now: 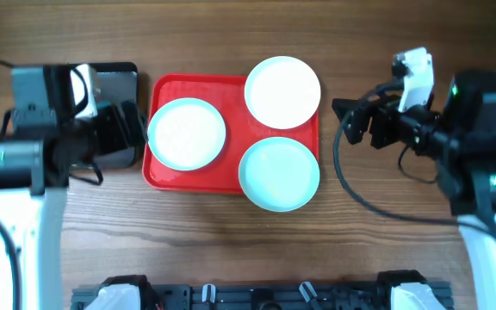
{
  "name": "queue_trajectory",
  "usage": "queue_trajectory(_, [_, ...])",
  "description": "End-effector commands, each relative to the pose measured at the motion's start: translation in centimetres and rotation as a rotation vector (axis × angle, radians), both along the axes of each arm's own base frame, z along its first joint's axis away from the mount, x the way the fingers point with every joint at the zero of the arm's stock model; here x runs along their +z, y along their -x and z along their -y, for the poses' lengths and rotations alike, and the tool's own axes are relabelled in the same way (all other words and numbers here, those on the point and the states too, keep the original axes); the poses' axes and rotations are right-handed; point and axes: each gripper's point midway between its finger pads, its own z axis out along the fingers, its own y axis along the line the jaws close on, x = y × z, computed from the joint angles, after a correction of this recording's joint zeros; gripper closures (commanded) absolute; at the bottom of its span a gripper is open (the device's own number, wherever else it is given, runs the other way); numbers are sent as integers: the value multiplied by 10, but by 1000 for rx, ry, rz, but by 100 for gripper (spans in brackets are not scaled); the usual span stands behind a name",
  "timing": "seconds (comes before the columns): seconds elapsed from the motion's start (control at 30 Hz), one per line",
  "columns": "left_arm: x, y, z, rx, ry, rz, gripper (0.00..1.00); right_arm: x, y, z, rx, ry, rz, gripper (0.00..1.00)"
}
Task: Clean dirty plates on tray and stack at the side
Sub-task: 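Move left gripper to the sponge and right gripper to the white plate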
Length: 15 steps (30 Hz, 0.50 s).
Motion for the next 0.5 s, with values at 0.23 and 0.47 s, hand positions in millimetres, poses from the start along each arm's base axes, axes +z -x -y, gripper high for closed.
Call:
queue_trajectory(0.23, [-37, -25, 6, -12, 37, -139, 0, -9, -17, -13, 36, -81, -101, 0])
queue_trajectory(0.47, [-46, -39, -45, 252, -161, -139, 0, -40, -40, -43, -18, -77, -229, 2])
